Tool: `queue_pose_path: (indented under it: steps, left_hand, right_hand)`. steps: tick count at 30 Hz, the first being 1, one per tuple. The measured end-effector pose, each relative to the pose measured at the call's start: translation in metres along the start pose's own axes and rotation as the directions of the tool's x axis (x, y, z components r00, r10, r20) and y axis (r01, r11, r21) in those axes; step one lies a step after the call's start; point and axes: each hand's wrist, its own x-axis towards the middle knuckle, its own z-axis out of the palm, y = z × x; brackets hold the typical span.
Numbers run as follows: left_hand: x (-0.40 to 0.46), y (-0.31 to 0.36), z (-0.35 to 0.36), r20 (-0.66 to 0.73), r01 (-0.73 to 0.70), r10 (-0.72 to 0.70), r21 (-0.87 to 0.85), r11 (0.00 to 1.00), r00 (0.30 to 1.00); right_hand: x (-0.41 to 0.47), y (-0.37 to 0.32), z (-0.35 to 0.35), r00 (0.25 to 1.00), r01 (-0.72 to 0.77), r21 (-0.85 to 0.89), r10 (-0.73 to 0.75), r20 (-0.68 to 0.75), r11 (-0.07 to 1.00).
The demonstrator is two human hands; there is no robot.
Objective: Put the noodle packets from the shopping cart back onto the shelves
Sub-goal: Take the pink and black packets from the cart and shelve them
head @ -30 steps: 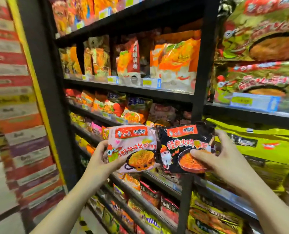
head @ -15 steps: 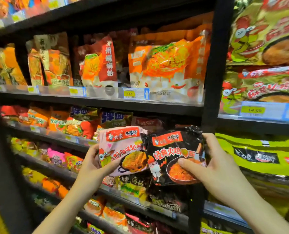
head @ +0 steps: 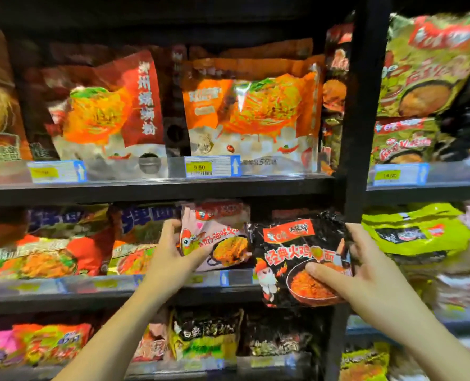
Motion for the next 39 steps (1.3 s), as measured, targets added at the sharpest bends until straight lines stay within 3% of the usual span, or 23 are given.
queue_pose_path:
  steps: [4, 8, 10, 12, 14, 17, 26, 32, 37, 39]
  left_hand:
    - [0.007, -0.005, 0.010, 0.016, -0.070, 0.069, 0.346, 0.935, 0.998]
    - [0.001, -0.001, 0.015, -0.044, -0.142, 0.223, 0.648, 0.749, 0.974]
    - [0.000, -0.003, 0.012, 0.025, -0.246, 0.329, 0.717, 0.653, 0.944]
    - [-0.002, 0.001, 0.010, 0.181, -0.365, 0.337, 0.681, 0.635, 0.924]
    - [-0.003, 0.008, 0.010, 0.356, -0.431, 0.256, 0.613, 0.662, 0.899]
    - [0.000, 0.013, 0.017, 0.486, -0.462, 0.167, 0.587, 0.665, 0.858]
    - [0.000, 0.021, 0.024, 0.478, -0.371, -0.014, 0.699, 0.612, 0.878]
    - [-0.016, 0.041, 0.027, 0.465, -0.295, 0.093, 0.383, 0.876, 0.881]
    - [-0.013, 0.044, 0.024, 0.396, -0.256, 0.147, 0.239, 0.937, 0.906]
    - [-0.014, 0.039, 0.021, 0.398, -0.252, 0.143, 0.235, 0.939, 0.906]
  right_hand:
    - [-0.002, -0.004, 0.001, 0.999, -0.015, 0.001, 0.015, -0.031, 1.000]
    - [0.001, -0.008, 0.000, 0.999, -0.020, -0.012, 0.019, -0.041, 1.000]
    - [0.005, -0.008, 0.000, 0.999, -0.015, -0.019, 0.014, -0.035, 1.000]
    - [0.009, -0.008, 0.000, 1.000, -0.013, -0.024, 0.012, -0.024, 1.000]
    - [0.012, -0.008, 0.000, 1.000, -0.016, -0.031, 0.016, -0.012, 0.999]
    - [0.018, -0.007, 0.001, 1.000, -0.015, -0.041, 0.014, -0.009, 0.999]
    - [0.020, -0.007, 0.003, 0.999, 0.029, -0.162, -0.032, -0.015, 0.986]
    - [0.021, 0.000, 0.012, 0.999, 0.029, -0.182, -0.036, -0.036, 0.983]
    - [0.027, 0.005, 0.028, 0.998, 0.017, -0.190, -0.029, -0.064, 0.982]
    - [0.031, 0.003, 0.036, 0.990, 0.029, -0.277, -0.065, -0.123, 0.960]
